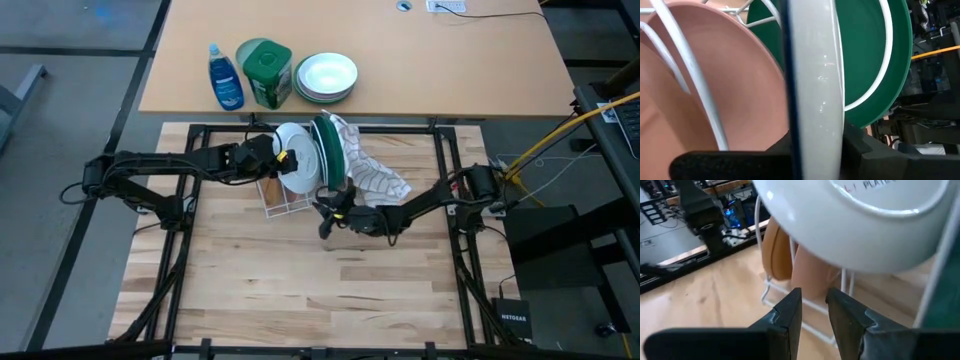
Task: Sort dishes
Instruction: Put the blue plate into the dish rack
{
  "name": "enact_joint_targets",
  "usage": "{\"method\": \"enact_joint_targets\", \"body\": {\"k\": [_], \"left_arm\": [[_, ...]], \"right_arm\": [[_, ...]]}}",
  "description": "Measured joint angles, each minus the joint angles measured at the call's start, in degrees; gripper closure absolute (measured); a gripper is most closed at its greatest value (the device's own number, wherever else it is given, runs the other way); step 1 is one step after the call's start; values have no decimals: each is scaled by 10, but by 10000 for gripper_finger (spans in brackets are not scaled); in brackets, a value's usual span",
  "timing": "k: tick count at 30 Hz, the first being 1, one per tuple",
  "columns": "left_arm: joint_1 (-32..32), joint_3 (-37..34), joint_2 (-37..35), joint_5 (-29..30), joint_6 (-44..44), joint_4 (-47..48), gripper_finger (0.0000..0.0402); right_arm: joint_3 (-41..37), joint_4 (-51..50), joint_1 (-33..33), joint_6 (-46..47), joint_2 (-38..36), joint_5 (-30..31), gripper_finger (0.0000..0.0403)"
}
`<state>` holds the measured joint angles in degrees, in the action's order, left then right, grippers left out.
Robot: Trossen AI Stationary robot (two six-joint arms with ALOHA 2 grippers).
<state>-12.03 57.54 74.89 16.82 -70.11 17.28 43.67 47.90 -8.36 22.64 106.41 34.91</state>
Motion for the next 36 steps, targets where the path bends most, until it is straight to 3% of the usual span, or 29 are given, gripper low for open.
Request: {"method": "enact_joint_targets", "body": {"k": [12,28,36], "left_arm": [[0,0,0,0,-1,1,362],[0,0,0,3,64,2,347],[1,0,20,1,73,17,397]], "right_arm": [[80,-28,13,-36,43,25,304],[83,-30,18,-15,45,67,304],[83,-32,25,-14,45,51,304]]}}
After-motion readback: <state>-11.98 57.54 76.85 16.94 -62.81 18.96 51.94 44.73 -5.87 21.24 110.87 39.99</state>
